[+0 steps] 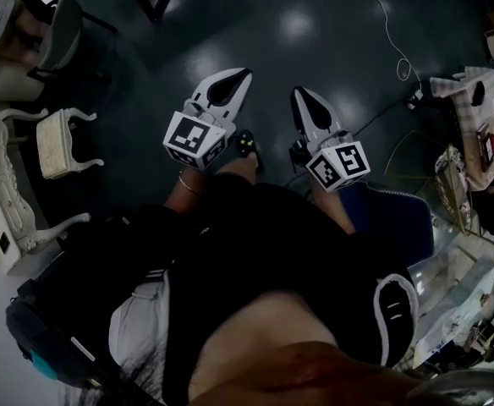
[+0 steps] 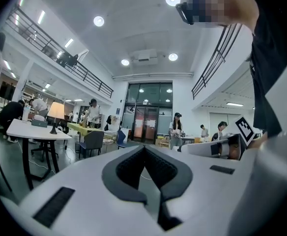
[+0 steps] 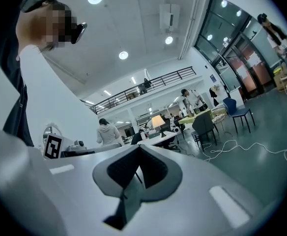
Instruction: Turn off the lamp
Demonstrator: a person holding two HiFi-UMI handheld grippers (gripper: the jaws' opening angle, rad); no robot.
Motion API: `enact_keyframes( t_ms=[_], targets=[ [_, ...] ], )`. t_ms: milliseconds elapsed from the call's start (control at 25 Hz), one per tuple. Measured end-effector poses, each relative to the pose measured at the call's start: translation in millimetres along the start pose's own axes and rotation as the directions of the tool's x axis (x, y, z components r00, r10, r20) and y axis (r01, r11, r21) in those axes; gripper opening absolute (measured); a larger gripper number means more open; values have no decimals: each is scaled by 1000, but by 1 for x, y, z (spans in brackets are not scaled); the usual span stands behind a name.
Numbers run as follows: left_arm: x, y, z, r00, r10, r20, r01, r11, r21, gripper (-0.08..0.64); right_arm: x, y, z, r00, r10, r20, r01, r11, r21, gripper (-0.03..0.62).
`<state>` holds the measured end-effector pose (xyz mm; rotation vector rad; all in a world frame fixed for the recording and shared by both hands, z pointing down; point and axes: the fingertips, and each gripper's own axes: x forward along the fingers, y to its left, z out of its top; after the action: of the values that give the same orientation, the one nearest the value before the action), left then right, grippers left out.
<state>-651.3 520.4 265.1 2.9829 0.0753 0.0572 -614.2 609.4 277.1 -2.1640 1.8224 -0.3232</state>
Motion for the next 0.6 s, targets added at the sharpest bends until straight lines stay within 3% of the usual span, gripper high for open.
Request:
enact_keyframes(
  t_ms=[120,360,600],
  targets=[
    [22,27,3,999,33,-13,-33,999,-34,6,32,-17,7,1000,15,-16,-15,1000,-1,0],
    [58,63,-3,1000,2,-4,-2,1000,-25,6,89,-43,16,999,44,-27,-44,999,4,0],
    [76,106,4,999,37,5,-37,998,-58,6,122,-61,14,998,32,-55,-32,999,-7,0]
  ],
)
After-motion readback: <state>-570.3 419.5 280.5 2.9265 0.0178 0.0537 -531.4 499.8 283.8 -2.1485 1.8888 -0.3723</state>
